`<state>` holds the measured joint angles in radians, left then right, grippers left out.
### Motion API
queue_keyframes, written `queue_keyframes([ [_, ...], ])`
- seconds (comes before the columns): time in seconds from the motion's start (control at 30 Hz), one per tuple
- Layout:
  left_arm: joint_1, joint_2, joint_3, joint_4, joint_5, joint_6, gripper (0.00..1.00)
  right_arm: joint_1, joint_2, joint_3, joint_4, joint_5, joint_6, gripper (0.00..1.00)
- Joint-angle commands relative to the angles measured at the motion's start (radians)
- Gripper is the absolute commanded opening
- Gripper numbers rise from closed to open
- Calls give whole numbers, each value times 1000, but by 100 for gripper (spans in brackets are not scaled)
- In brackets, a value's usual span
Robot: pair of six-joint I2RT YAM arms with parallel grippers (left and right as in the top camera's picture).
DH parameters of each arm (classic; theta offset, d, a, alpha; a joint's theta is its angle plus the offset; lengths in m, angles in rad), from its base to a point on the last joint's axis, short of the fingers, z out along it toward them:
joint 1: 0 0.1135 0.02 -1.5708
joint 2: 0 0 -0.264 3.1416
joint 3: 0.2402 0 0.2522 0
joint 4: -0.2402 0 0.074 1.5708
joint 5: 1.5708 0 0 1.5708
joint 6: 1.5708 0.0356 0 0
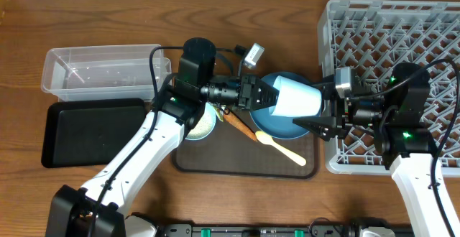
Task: Sort waste into correct bins and load items into the dishwasher rack
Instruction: 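Open the left gripper, releasing the cup to the right gripper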
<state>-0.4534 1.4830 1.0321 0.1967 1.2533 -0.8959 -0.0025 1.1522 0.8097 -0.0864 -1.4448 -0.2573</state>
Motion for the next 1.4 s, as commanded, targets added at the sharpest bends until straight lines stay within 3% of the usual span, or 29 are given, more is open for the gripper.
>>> queue_keyframes([
  [0.0,3,-6,16,23,18,-27,6,17,1,7,17,-18,-2,73],
  [0.5,3,-5,16,23,18,-27,6,17,1,7,92,-30,-2,73],
  [0.63,3,-5,16,23,18,-27,6,17,1,7,92,-30,-2,61],
  [0.87,3,-5,16,23,18,-26,8,17,1,7,91,-29,-1,50],
  [0.93,3,-5,16,23,18,-24,36,17,1,7,91,-28,7,47],
  [0.97,3,-5,16,23,18,-17,47,17,1,7,90,-21,20,47],
  [1.0,3,-5,16,22,19,-9,51,17,1,7,90,-18,33,47],
  [1.2,8,-5,15,-43,13,161,59,17,1,7,90,100,170,33],
  [1.37,64,-5,15,-321,-128,367,61,17,1,7,81,254,283,24],
])
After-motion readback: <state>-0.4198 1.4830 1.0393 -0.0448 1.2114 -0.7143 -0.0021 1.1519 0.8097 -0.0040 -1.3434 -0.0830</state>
